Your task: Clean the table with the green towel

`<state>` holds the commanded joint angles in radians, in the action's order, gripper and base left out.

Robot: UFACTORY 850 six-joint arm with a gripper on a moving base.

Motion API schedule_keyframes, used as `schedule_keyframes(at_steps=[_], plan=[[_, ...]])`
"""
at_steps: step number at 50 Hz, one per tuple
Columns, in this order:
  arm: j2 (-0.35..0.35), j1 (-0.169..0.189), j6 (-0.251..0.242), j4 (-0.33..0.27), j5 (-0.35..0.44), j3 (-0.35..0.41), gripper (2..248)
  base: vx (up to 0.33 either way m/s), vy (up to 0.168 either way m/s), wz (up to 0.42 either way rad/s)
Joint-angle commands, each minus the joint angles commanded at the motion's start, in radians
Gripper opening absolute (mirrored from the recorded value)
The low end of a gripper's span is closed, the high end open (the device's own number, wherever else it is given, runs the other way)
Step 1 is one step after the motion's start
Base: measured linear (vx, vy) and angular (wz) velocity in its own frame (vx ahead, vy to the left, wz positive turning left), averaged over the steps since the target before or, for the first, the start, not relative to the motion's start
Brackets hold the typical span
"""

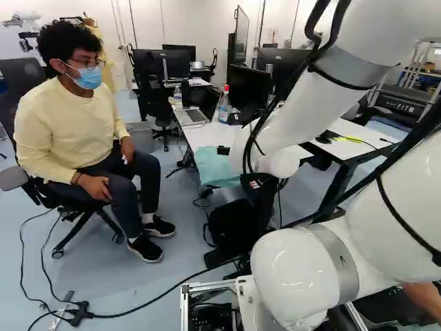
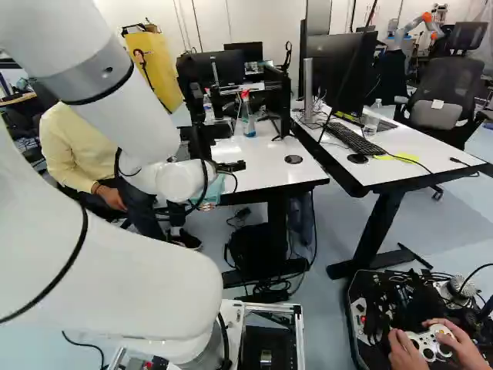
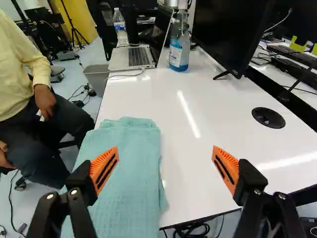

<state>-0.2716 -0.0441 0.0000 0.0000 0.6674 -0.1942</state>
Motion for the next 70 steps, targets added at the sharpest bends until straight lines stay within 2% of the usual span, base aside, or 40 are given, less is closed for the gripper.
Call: schedule_keyframes(at_steps=[17,34,70], plan=[[-0.004,0.021,0.0,0.0,0.1,0.052,247,0.0,0.0,0.0],[-0.006,0.036,0.0,0.0,0.166,0.087,247,0.0,0.0,0.0],[-0.008,0.044,0.0,0.0,0.205,0.107,247,0.0,0.0,0.0]])
